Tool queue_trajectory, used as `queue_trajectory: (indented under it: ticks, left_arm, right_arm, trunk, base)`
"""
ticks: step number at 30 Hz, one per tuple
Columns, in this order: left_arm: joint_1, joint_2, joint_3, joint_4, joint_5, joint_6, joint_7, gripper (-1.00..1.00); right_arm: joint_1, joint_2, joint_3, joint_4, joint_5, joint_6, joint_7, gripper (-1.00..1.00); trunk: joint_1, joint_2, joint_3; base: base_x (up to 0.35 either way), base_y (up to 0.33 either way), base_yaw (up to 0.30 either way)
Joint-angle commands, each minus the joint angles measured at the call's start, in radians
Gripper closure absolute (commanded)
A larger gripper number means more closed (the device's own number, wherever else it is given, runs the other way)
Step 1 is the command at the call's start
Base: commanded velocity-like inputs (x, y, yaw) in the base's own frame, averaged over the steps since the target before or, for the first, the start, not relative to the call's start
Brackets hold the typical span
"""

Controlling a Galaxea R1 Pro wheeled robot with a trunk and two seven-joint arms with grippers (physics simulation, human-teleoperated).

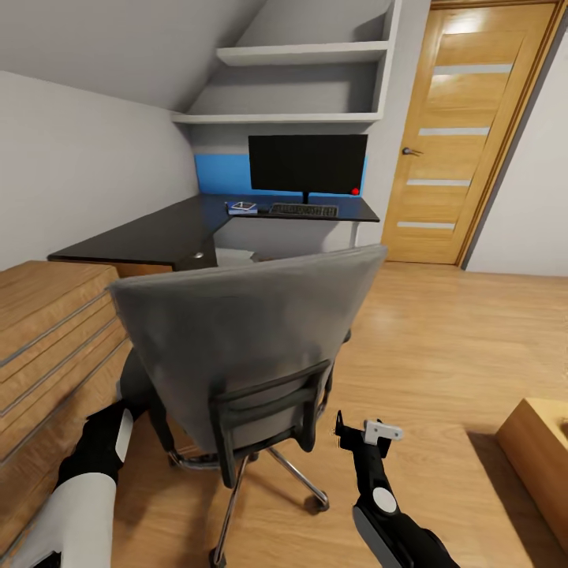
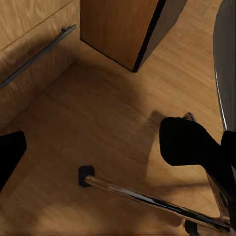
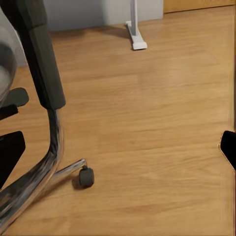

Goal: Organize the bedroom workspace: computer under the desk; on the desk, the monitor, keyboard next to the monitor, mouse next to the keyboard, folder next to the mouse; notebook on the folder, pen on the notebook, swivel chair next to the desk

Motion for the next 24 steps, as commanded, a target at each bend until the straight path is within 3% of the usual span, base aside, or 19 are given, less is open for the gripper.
queue_trajectory:
  ticks: [1,24]
  left_arm:
    - [-0.001,-0.001,0.003,-0.001,0.000,0.006,-0.010,-1.00]
    - [-0.001,-0.021,0.003,0.001,-0.001,0.004,-0.010,-1.00]
  right_arm:
    - [-0.001,-0.001,0.006,0.000,-0.010,-0.007,-0.005,-1.00]
    - [-0.001,-0.001,0.006,0.000,-0.011,-0.007,-0.005,-1.00]
  trunk:
    - [0.000,0.000,-0.001]
    - [0.000,0.000,-0.001]
  base:
    - [0.000,-0.285,0.000]
    - [0.000,-0.252,0.000]
